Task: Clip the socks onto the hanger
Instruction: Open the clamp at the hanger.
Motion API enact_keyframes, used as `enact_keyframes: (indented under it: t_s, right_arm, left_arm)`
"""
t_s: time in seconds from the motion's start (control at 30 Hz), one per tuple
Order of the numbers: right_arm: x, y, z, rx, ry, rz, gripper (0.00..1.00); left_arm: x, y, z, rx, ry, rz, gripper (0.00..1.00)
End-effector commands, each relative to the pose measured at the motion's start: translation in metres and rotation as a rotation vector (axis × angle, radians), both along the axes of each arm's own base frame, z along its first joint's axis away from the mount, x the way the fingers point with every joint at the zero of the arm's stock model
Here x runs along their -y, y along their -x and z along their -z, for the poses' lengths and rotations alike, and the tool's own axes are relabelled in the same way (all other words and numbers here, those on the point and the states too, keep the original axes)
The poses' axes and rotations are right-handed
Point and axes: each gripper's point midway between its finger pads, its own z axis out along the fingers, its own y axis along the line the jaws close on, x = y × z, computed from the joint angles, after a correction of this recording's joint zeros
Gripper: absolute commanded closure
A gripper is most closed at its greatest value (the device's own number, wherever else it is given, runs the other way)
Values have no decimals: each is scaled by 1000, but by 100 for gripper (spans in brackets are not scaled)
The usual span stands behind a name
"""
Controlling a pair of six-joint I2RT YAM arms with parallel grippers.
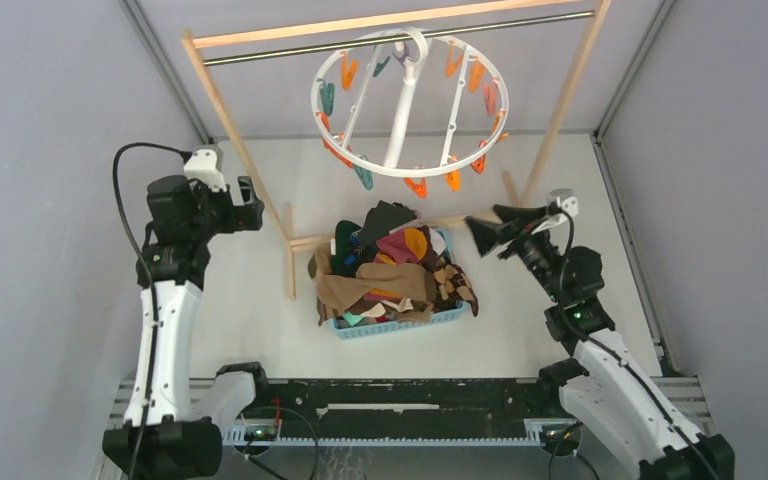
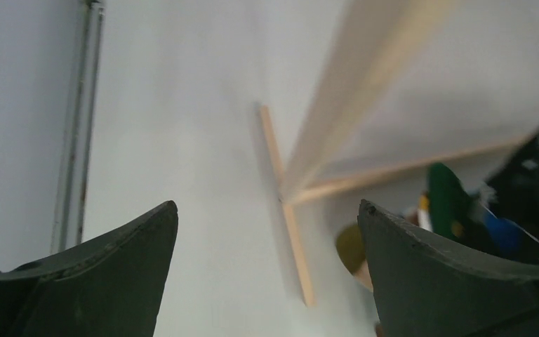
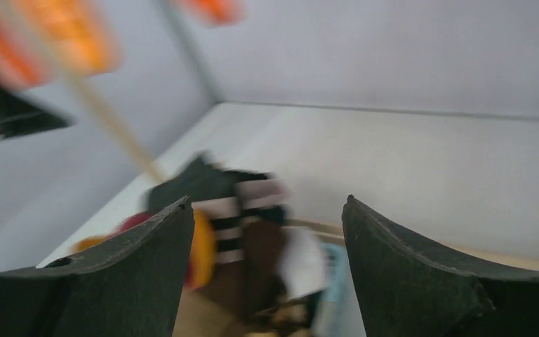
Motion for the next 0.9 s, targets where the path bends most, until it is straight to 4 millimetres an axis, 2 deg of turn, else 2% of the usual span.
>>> enact_keyframes:
  t_s: [0.0, 0.07, 0.13, 0.2, 0.27, 0.4, 0.53, 0.67, 0.87]
  right_arm:
    - [-70, 68, -36, 147, 6, -387, 18]
    - [-92, 96, -45, 188, 6, -520, 22]
    - [-105, 115, -52, 211, 13, -594, 24]
    - [-113, 125, -62, 246, 18, -625, 26]
    - [-117, 126, -75, 274, 11, -624, 27]
    - [-124, 117, -98, 313, 4, -621, 28]
    - [-135, 99, -118, 323, 10, -626, 29]
    - [-139, 86, -137, 342, 5, -628, 29]
    - [-145, 64, -140, 332, 32, -611, 29]
  left_arm:
    - [38, 64, -15, -112, 94, 159, 0]
    - [46, 81, -24, -99, 111, 191, 0]
    - [53, 98, -32, -91, 129, 213, 0]
    - [60, 113, -38, -82, 145, 237, 0]
    - [65, 125, -45, -61, 158, 252, 0]
    - [78, 138, -53, -40, 213, 303, 0]
    - [94, 142, -52, -69, 287, 375, 4]
    - [100, 145, -53, -87, 280, 426, 5]
    - [108, 150, -59, -67, 229, 514, 6]
